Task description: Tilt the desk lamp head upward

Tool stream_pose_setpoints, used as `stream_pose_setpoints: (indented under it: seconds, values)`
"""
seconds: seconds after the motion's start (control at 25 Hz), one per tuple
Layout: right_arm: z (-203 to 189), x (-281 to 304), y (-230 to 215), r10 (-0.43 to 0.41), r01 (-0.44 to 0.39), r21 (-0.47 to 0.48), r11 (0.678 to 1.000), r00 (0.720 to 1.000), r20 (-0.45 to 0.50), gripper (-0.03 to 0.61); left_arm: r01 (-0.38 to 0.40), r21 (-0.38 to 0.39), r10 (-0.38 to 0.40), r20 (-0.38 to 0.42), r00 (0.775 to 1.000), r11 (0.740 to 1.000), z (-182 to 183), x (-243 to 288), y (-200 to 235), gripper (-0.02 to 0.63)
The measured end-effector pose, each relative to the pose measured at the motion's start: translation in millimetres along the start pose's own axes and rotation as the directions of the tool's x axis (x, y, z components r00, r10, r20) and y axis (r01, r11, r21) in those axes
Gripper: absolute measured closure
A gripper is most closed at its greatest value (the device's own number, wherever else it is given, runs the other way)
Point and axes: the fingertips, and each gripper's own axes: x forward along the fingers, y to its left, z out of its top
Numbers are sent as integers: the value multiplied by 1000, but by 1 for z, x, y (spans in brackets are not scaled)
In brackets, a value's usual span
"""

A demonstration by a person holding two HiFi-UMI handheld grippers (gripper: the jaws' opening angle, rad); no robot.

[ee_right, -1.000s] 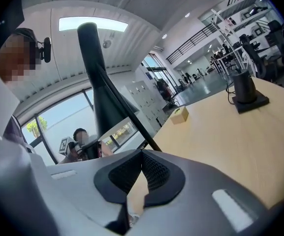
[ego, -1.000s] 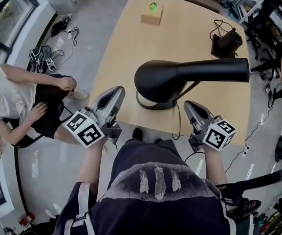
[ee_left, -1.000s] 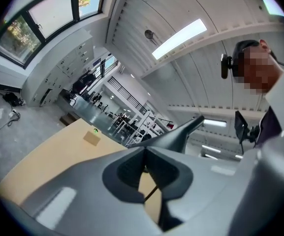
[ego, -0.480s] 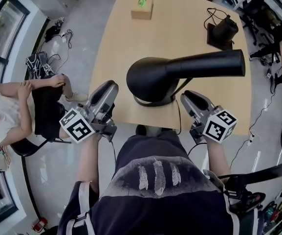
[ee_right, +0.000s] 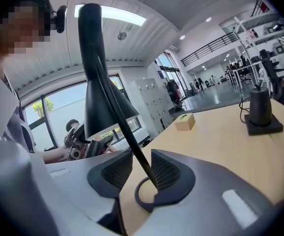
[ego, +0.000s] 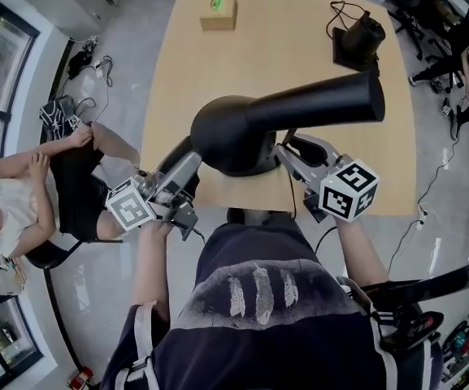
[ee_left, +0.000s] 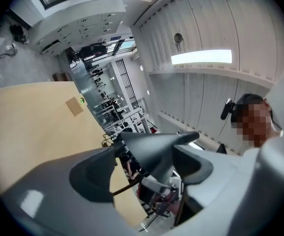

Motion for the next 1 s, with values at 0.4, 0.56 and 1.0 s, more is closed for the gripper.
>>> stream_pose_setpoints:
  seconds: [0.4, 0.56, 1.0]
  values:
    - [1, 7, 2, -11, 10, -63, 998, 1000, -8, 488, 102, -61, -101, 32, 994, 993, 1, 11, -5, 310]
    - [1, 12, 0, -11, 11, -60, 998, 1000, -5, 488, 92, -87, -88, 46, 995, 992, 8, 9, -1, 344]
    - [-1, 4, 2, 28, -32, -85, 996, 999, -41, 494, 107, -112, -97, 92, 991, 988, 8, 13, -8, 354]
